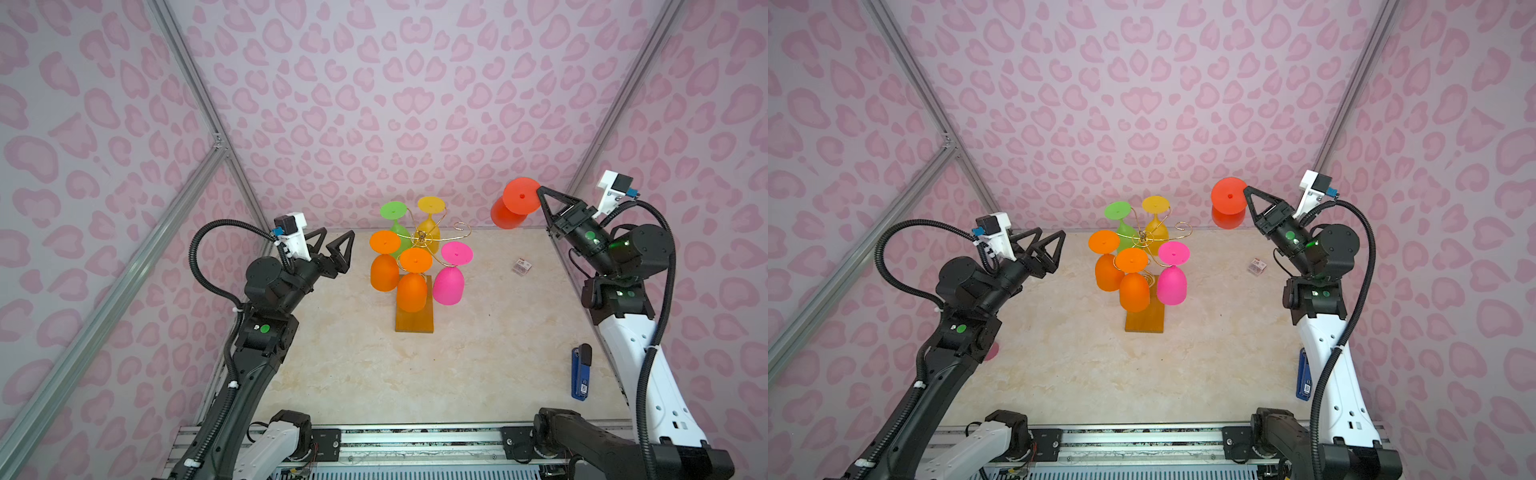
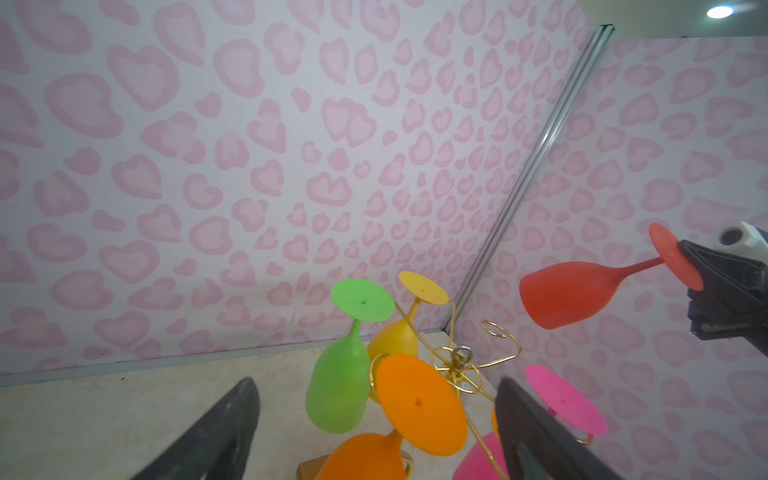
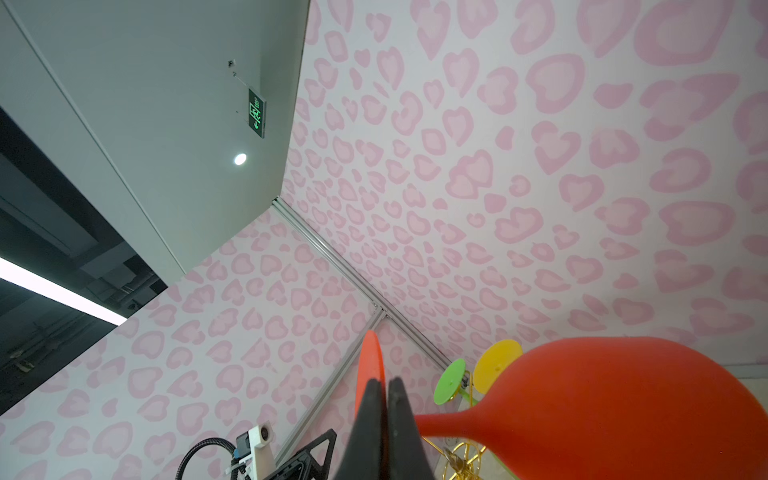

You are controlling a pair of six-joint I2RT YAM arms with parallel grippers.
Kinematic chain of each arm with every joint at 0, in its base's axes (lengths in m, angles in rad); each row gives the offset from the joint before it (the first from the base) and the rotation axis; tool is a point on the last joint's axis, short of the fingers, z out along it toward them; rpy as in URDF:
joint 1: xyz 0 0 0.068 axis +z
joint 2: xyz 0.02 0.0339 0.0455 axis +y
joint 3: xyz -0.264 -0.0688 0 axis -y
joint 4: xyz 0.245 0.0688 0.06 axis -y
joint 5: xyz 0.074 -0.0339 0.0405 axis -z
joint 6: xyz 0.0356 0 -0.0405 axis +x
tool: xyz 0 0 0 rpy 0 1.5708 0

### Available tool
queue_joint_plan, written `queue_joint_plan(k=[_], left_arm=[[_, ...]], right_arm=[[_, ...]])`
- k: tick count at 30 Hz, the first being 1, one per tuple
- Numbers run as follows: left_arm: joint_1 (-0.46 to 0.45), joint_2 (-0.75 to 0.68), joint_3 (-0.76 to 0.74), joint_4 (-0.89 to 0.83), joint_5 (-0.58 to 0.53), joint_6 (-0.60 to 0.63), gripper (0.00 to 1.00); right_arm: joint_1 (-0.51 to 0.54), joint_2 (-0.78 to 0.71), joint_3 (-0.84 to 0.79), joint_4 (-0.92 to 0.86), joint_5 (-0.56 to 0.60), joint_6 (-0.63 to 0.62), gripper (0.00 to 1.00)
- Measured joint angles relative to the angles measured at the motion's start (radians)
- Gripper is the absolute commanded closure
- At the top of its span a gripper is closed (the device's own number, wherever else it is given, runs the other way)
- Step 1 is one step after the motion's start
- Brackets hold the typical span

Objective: Take the wine glass off the wine glass rack
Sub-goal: 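Carry the red glass toward the left gripper while the left gripper reaches to it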

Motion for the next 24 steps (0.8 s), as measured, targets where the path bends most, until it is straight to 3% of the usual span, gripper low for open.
queue_joint_plan(k=[5, 12, 24], left_arm=[[-0.014, 0.096, 0.073, 0.103, 0.188, -0.072, 0.11], [-0.068, 0.260, 0.148, 0.262, 0.399, -0.177, 0.20], [-0.118, 0.379, 0.159, 0.455, 0.513, -0.197, 0.28]], right_arm=[[0.068, -0.054, -0.024, 0.124, 0.033, 0.001, 1.00], [0.280, 0.026, -0.029, 0.369, 0.049, 0.030, 1.00], [0.380, 0.312, -0.021, 0.887, 0.093, 0.399, 1.00]])
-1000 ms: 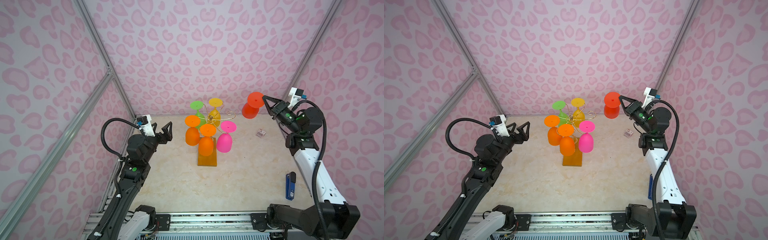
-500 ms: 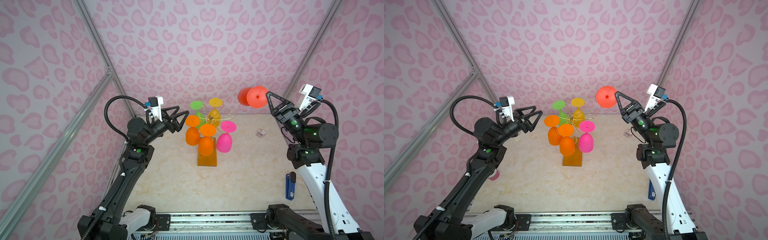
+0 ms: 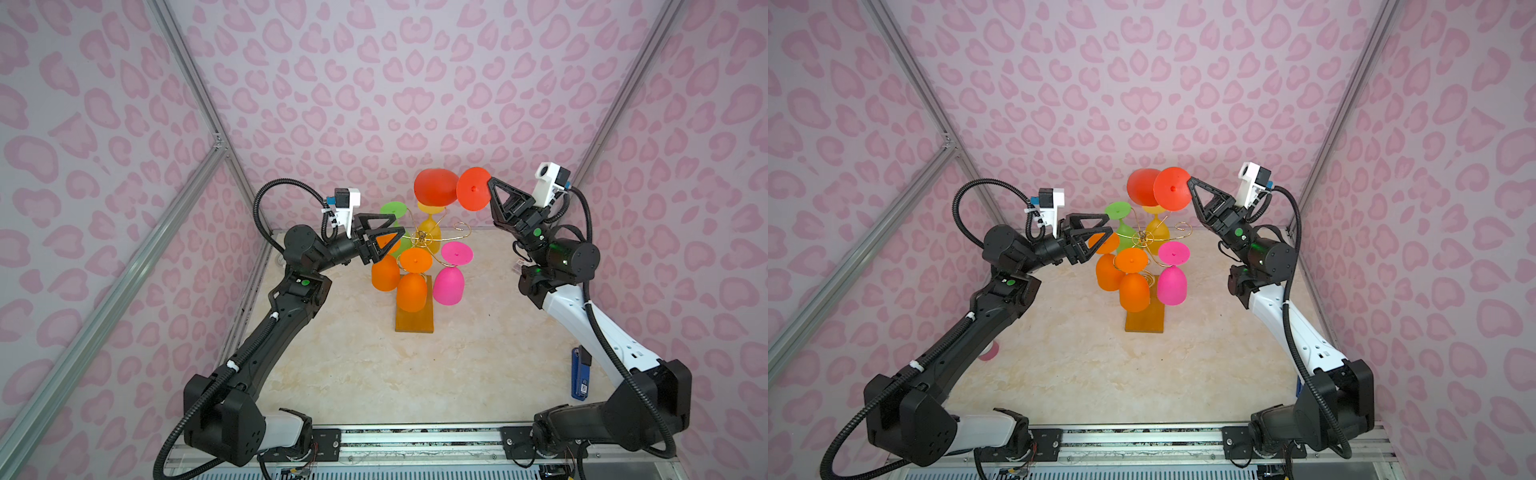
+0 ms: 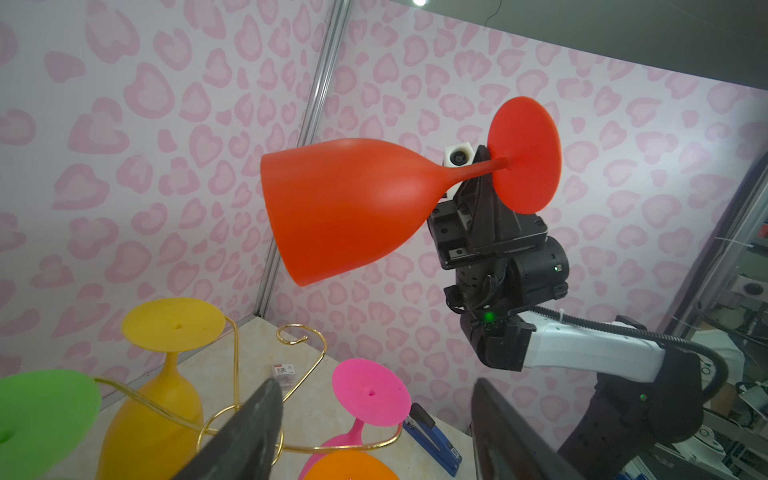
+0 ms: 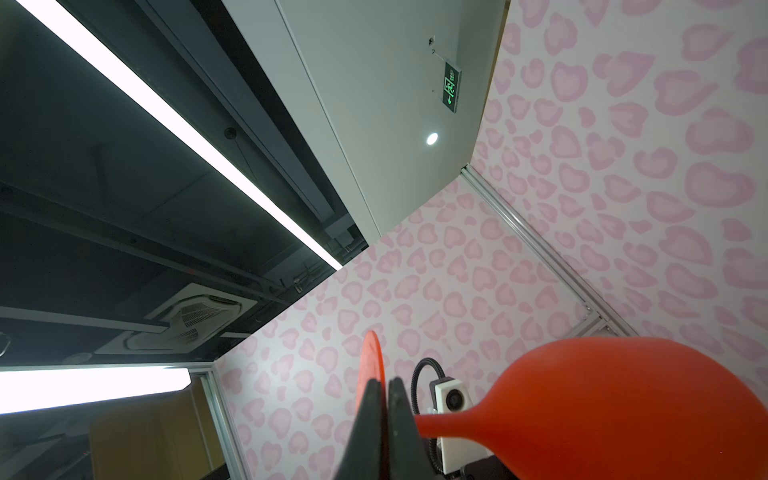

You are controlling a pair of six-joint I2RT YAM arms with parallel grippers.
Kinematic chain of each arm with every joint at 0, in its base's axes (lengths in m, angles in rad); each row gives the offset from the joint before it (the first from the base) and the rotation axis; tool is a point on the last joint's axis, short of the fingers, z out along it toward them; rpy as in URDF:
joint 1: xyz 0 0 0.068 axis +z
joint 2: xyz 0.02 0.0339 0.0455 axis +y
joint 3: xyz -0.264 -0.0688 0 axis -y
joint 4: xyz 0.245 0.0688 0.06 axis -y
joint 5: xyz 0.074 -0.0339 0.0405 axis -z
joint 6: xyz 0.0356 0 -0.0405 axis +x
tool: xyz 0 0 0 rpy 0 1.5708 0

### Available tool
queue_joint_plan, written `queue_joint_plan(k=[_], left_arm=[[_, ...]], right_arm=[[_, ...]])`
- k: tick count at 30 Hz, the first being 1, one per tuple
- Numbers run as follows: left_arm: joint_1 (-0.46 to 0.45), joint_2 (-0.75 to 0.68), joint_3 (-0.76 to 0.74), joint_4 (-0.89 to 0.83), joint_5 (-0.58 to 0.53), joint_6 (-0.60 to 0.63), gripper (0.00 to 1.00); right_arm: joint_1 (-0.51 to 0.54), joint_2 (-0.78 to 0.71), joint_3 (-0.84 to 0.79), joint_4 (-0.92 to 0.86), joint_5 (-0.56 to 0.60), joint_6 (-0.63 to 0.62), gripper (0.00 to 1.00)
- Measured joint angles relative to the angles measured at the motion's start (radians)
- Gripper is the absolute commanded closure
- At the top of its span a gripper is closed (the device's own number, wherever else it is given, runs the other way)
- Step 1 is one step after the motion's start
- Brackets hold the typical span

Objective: Take the wine glass off the wine glass rack
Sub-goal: 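Carry the red glass toward the left gripper while the left gripper reaches to it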

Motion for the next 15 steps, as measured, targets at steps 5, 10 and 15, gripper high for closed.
queue_joint_plan(k=[5, 10, 15], left_arm=[[0.000, 0.035, -0.003, 0.085, 0.026, 0.000, 0.28], [0.001, 0.063, -0.002, 0.153, 0.027, -0.008, 0.27], [0.001, 0.079, 0.002, 0.197, 0.024, -0.013, 0.25]], right_arm=[[0.021, 0.053, 0.011, 0.148, 0.016, 0.127, 1.00], [0.032, 0.064, 0.003, 0.210, 0.022, 0.197, 1.00], [0.042, 0.060, -0.032, 0.240, 0.022, 0.224, 1.00]])
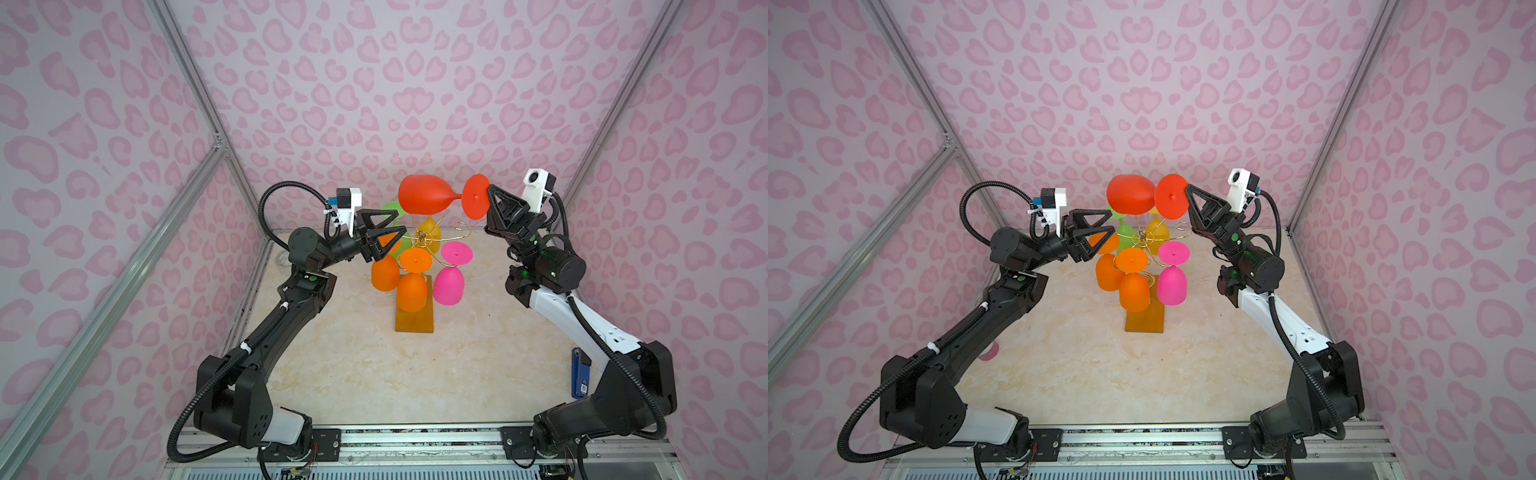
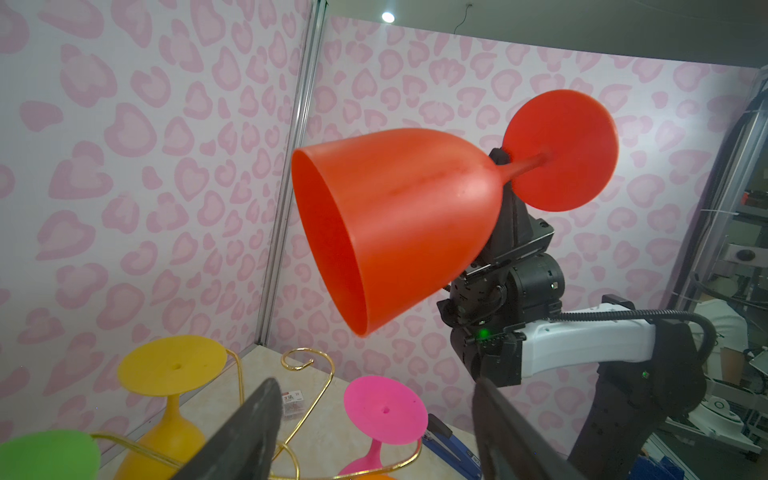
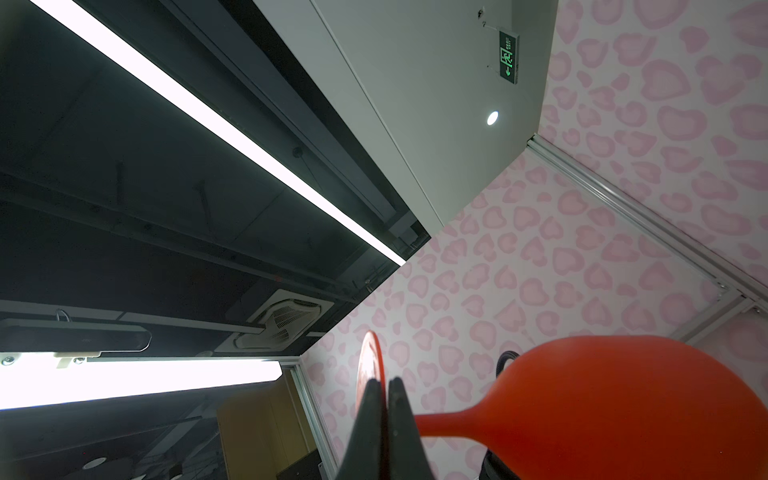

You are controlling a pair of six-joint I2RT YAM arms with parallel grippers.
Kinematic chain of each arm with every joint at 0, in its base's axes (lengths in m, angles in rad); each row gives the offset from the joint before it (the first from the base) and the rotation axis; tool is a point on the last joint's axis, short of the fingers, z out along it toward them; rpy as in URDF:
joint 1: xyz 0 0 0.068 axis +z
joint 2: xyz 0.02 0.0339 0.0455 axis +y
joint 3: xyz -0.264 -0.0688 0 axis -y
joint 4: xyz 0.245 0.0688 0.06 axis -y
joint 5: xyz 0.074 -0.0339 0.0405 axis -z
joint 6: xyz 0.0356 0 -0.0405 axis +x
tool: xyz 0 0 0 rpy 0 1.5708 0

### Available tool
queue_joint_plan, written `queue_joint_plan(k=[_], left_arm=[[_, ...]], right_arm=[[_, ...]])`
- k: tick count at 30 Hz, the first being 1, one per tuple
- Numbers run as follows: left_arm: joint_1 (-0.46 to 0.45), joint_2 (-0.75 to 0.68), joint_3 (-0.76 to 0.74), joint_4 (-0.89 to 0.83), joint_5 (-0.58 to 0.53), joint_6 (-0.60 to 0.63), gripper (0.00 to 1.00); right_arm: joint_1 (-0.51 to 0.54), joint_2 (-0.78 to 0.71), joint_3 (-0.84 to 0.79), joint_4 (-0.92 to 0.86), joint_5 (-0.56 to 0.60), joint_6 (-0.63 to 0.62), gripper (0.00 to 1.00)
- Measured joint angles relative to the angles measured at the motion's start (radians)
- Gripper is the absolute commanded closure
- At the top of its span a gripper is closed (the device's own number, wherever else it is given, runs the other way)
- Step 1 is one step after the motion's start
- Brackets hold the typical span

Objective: Take the wine glass off the wine glass rack
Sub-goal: 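Carry the red glass toward the left gripper while the left gripper reaches to it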

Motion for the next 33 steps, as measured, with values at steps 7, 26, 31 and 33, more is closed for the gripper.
queue_joint_plan(k=[7, 26, 31, 33], left_arm=[[-0.004, 0.030, 0.019, 0.072, 0.000, -0.034, 0.24], [-0.027, 0.060, 0.024, 0.214, 0.001, -0.146, 0.57], [-0.030, 0.059, 0.020, 0.222, 0.000, -0.164, 0.63], [-0.031, 0.058, 0.014, 0.228, 0.000, -0.165, 0.68]], right_arm=[[0.018, 0.010, -0.019, 0.005, 0.000, 0.012, 1.00], [-0.002, 0.093, 0.006, 0.016, 0.016, 0.107, 1.00], [-0.016, 0.118, 0.017, 0.020, 0.027, 0.163, 1.00], [-0.022, 0.127, 0.024, 0.020, 0.030, 0.184, 1.00]])
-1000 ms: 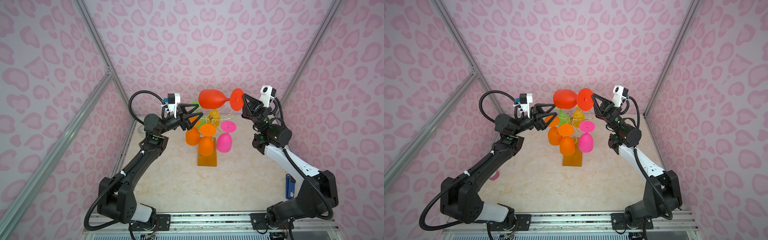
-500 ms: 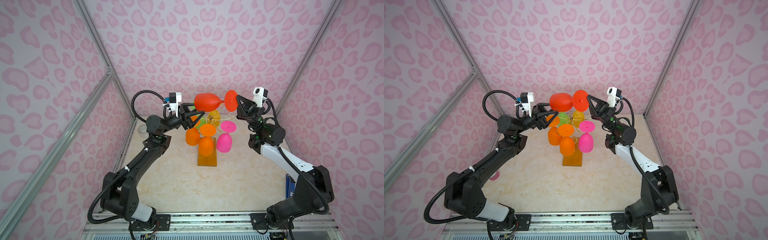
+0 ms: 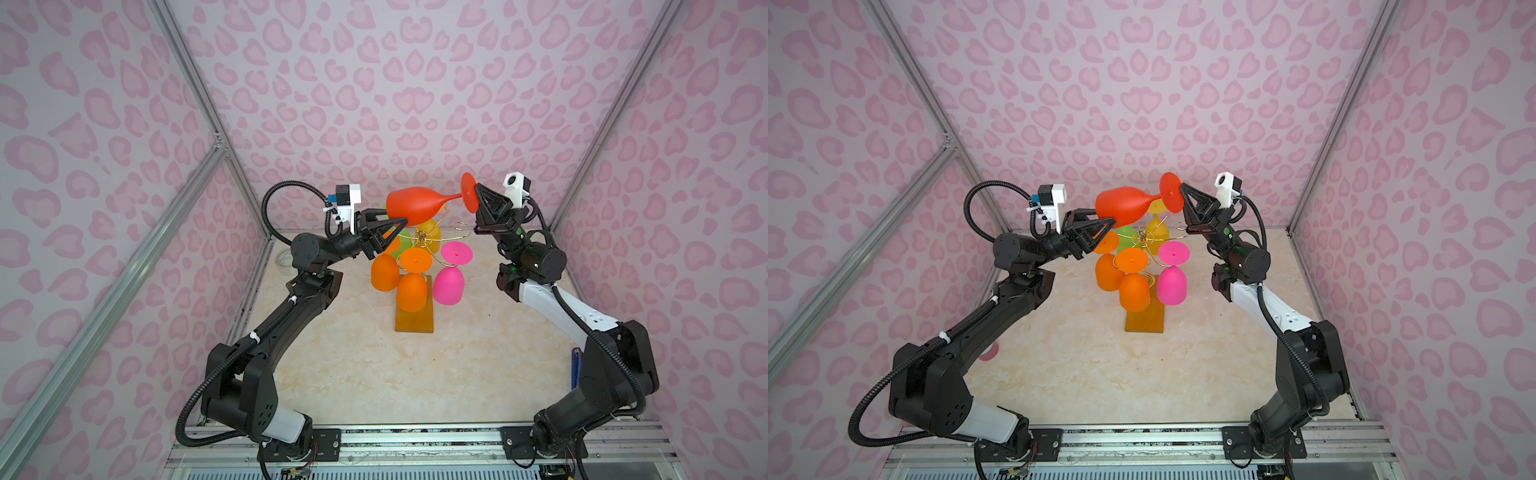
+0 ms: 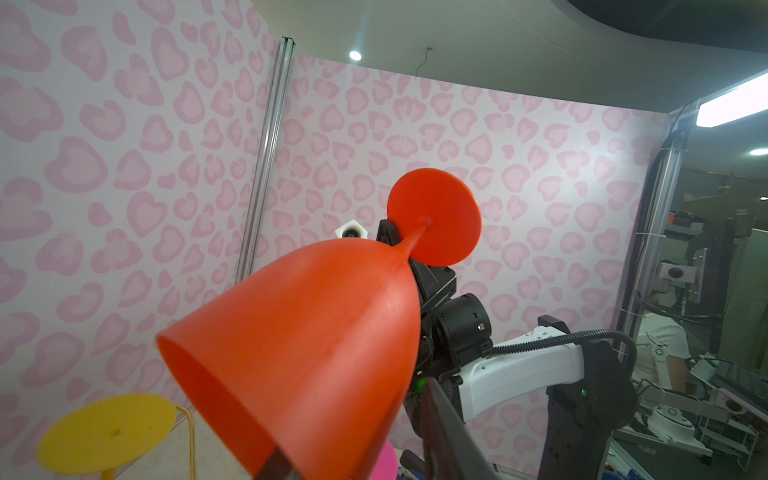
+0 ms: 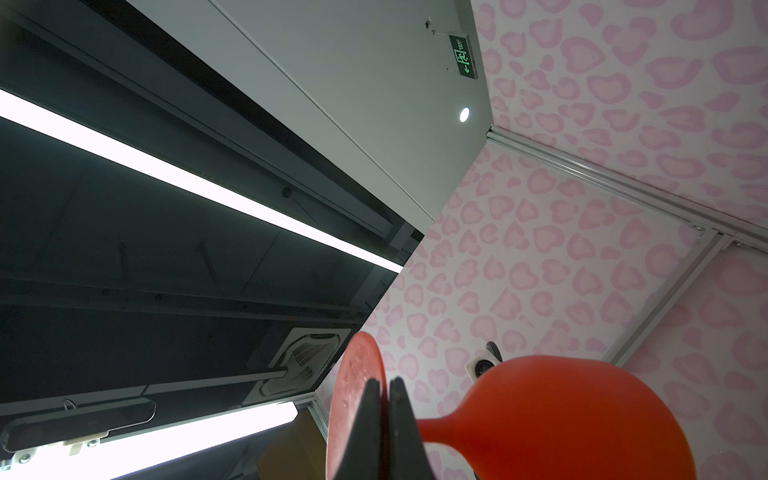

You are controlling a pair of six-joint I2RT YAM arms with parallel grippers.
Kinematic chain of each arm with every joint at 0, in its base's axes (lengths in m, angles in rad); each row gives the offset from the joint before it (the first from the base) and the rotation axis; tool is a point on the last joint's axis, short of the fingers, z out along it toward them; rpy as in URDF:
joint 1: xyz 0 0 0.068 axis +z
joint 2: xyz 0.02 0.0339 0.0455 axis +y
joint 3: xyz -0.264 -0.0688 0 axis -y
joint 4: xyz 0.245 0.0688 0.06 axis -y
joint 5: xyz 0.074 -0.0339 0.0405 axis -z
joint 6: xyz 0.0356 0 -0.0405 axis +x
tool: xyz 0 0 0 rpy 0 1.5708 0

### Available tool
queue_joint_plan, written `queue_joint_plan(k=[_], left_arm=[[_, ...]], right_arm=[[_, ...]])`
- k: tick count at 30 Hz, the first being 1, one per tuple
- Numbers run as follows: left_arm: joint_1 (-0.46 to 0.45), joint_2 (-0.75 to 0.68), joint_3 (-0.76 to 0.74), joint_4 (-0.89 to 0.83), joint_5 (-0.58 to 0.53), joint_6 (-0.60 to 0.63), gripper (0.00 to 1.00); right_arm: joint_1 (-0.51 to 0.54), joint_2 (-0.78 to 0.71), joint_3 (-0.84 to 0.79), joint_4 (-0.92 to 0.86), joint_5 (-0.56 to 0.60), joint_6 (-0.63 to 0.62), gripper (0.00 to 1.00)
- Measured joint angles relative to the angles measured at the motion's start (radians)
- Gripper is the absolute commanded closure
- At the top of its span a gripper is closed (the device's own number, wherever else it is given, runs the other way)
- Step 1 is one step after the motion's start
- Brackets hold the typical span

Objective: Take the wine glass off the wine glass rack
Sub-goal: 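Carry the red glass toward the left gripper while the left gripper reaches to it, then grasp the red glass bowl with the left gripper while the right gripper releases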

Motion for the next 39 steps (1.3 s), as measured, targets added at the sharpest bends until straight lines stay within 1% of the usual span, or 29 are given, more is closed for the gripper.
queue_joint_plan(k=[7, 10, 15, 18, 19, 21, 24, 26, 29, 32, 34, 39], left_arm=[[-0.003, -0.016, -0.002, 0.011, 0.002, -0.011, 0.83], [-0.008, -0.024, -0.002, 0.033, 0.019, -0.014, 0.90], [-0.010, -0.041, -0.009, 0.050, 0.055, -0.022, 0.95], [-0.014, -0.048, -0.012, 0.049, 0.054, -0.025, 0.98], [-0.016, -0.052, -0.014, 0.049, 0.053, -0.024, 0.99], [-0.016, -0.066, -0.016, 0.045, 0.044, -0.024, 0.99], [-0.023, -0.088, -0.020, 0.037, 0.039, -0.023, 0.99], [-0.032, -0.103, -0.021, 0.033, 0.039, -0.012, 0.99], [-0.055, -0.121, -0.016, 0.000, 0.050, 0.008, 0.99], [-0.098, -0.146, 0.004, -0.116, 0.064, 0.083, 0.99], [-0.137, -0.175, 0.029, -0.248, 0.069, 0.176, 0.99], [-0.262, -0.240, 0.145, -0.714, 0.008, 0.523, 0.99]], right_arm=[[-0.007, 0.029, 0.028, -0.001, 0.002, 0.053, 1.00], [-0.008, 0.041, 0.034, -0.010, 0.010, 0.071, 1.00], [-0.012, 0.060, 0.034, -0.036, 0.007, 0.095, 0.91], [-0.021, 0.061, 0.040, -0.037, -0.001, 0.095, 0.82], [-0.028, 0.061, 0.043, -0.037, 0.000, 0.095, 0.77], [-0.047, 0.059, 0.050, -0.029, 0.007, 0.095, 0.64], [-0.077, 0.047, 0.050, -0.022, 0.008, 0.090, 0.49], [-0.100, 0.034, 0.046, -0.017, 0.008, 0.074, 0.43], [-0.145, 0.006, 0.026, -0.013, 0.007, 0.045, 0.41], [-0.201, -0.015, -0.002, -0.011, 0.002, 0.028, 0.40], [-0.242, -0.027, -0.024, -0.011, -0.010, 0.022, 0.41], [-0.329, -0.075, -0.084, -0.032, -0.053, -0.010, 0.44]])
